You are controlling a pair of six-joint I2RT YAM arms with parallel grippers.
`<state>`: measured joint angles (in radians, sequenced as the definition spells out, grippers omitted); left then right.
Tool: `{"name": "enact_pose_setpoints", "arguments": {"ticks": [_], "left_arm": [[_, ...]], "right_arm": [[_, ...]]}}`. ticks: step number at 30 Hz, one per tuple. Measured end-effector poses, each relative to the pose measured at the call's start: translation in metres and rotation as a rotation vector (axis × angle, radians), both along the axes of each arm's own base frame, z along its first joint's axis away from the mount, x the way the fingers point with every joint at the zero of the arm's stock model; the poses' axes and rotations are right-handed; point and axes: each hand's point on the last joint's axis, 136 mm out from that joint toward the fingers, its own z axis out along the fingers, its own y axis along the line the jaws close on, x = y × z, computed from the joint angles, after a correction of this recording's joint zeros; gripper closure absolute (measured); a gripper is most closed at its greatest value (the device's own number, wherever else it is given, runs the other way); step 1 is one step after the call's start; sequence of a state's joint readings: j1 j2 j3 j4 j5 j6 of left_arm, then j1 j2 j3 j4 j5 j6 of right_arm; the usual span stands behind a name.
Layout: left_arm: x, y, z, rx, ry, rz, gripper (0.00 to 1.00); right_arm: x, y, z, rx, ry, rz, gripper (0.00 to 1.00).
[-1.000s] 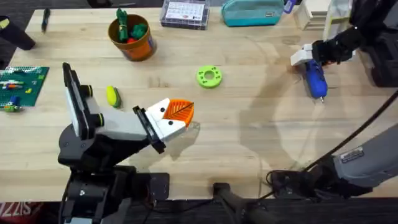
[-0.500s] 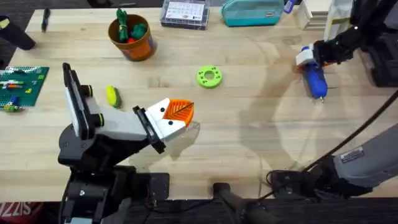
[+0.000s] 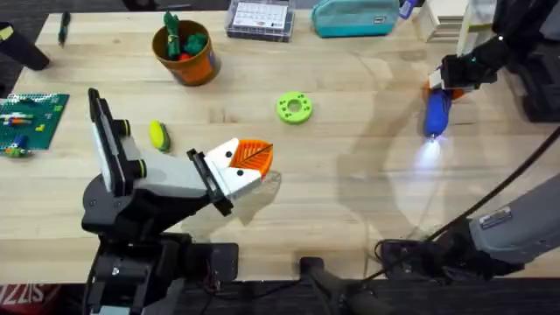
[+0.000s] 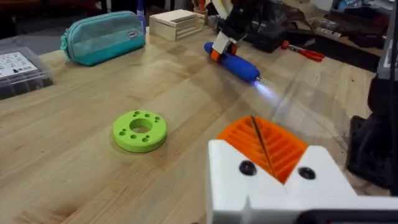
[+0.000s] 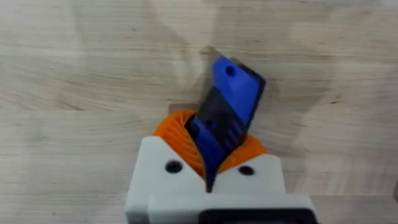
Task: Pick up the gripper from the table and insert it into the empty holder that is missing its gripper. Then pick up a screw, insert it into the mounting hole, and use the screwdriver to tighten it. Finally, clean up the table by picking up the vegetable and placing it into the bucket.
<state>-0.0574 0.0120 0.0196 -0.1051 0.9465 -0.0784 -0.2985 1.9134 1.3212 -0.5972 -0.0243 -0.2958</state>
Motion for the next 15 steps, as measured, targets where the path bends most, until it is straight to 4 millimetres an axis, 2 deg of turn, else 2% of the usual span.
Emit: {"name": "enact_pose_setpoints", "arguments": {"ticks": [6, 9, 12, 15], "left_arm": [[0.0, 0.0, 0.0, 0.0, 0.0, 0.0, 0.993], [0.0, 0.0, 0.0, 0.0, 0.0, 0.0, 0.993], [0.0, 0.0, 0.0, 0.0, 0.0, 0.0, 0.993], [0.0, 0.0, 0.0, 0.0, 0.0, 0.0, 0.993]], "right_arm": [[-0.007, 0.003, 0.002, 0.017, 0.024, -0.018, 0.993], [-0.014, 0.006, 0.012, 0.027, 0.03, -0.027, 0.994], [-0.012, 0.009, 0.042, 0.009, -0.04, -0.022, 0.994], [-0.008, 0.015, 0.088, -0.023, -0.155, -0.003, 0.994]]}}
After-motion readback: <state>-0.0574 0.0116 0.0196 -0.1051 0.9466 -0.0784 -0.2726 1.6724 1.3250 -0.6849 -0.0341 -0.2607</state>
